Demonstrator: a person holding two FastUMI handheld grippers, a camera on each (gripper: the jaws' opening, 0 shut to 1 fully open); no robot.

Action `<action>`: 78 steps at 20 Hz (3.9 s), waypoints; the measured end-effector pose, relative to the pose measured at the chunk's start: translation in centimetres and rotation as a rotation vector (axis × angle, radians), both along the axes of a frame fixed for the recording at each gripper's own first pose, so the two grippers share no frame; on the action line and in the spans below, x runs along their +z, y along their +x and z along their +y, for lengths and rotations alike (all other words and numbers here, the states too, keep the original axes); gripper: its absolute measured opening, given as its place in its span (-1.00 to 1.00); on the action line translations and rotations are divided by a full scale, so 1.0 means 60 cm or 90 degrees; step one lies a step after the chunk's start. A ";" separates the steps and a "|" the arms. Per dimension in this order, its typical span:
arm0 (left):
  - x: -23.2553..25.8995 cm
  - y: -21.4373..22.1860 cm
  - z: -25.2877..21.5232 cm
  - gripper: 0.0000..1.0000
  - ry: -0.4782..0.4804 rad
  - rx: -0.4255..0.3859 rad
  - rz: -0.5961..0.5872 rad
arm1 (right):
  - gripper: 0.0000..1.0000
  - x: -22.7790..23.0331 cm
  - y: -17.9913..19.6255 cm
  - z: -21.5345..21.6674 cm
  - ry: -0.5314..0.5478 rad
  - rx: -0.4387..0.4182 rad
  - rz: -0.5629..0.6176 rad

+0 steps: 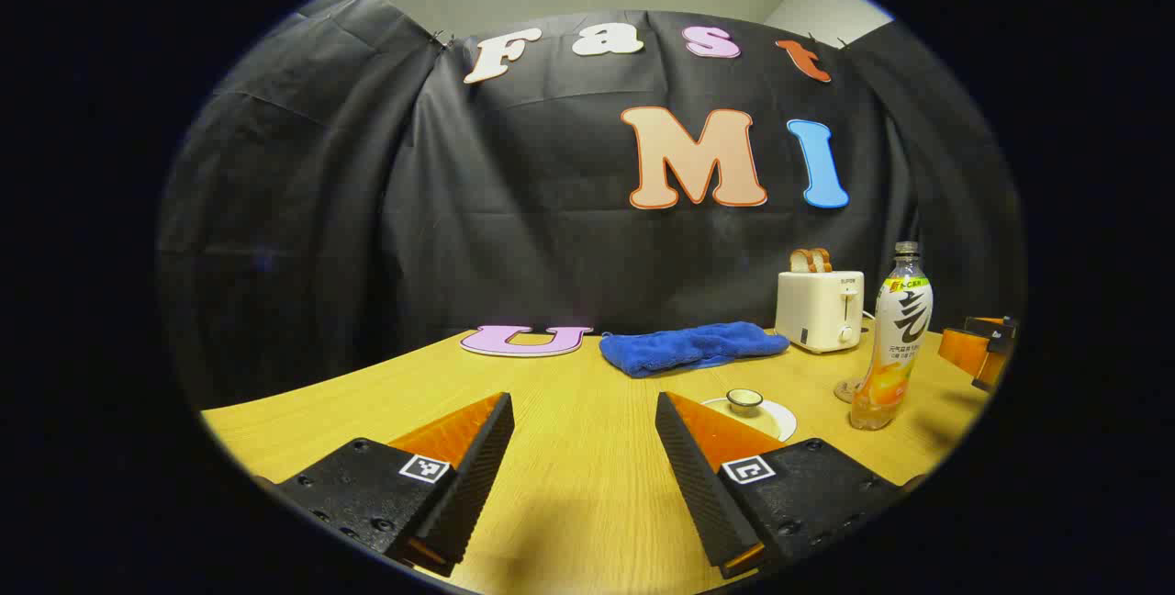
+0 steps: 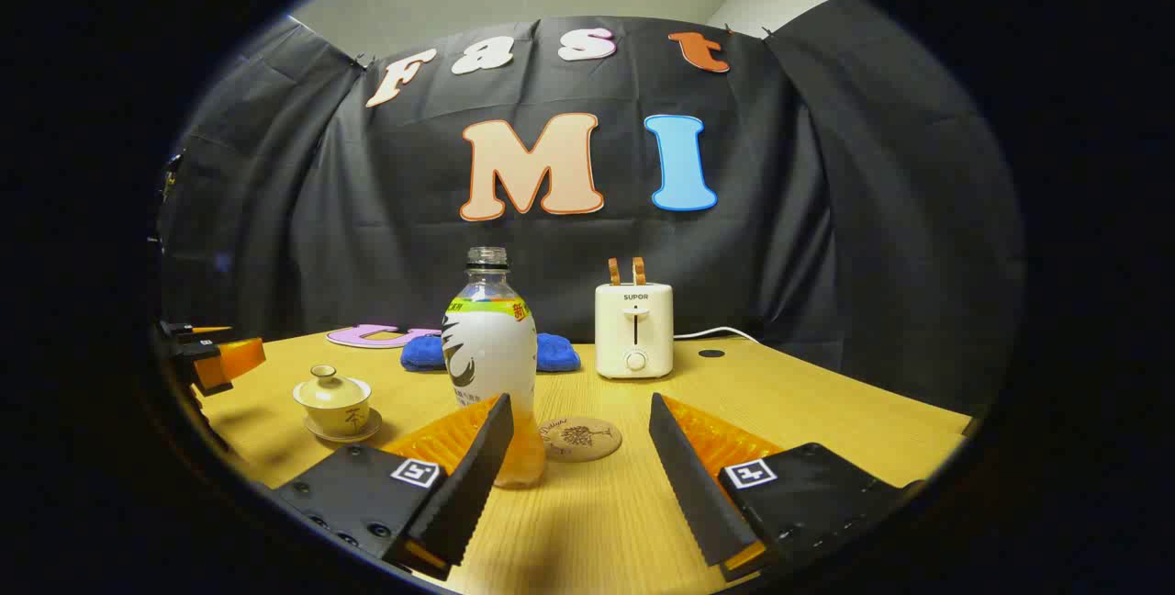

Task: Open the teacup lid with one hand, grasp the water bottle and pour water into the teacup with the other hand; after pouring, place the water bottle on the coaster and then close the teacup lid.

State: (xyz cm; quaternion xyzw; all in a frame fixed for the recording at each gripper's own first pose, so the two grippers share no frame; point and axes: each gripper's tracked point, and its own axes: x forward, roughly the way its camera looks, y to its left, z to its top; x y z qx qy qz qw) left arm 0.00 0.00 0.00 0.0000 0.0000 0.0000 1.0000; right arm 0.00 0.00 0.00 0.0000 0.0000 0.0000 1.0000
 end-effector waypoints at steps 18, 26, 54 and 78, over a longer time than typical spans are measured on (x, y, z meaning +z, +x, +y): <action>0.001 0.002 -0.022 0.83 -0.002 -0.038 -0.003 | 0.91 0.002 -0.002 0.004 0.000 0.005 0.001; 0.002 0.006 -0.133 0.82 -0.006 -0.231 -0.006 | 0.91 0.002 -0.001 0.005 0.001 0.007 0.001; -0.034 0.081 -0.212 -0.44 0.019 -0.316 0.079 | 0.91 0.001 -0.002 0.008 0.000 0.014 0.001; -0.006 0.053 -0.008 -0.46 -0.002 -0.088 -0.003 | 0.91 -0.006 -0.001 0.102 0.009 0.208 0.020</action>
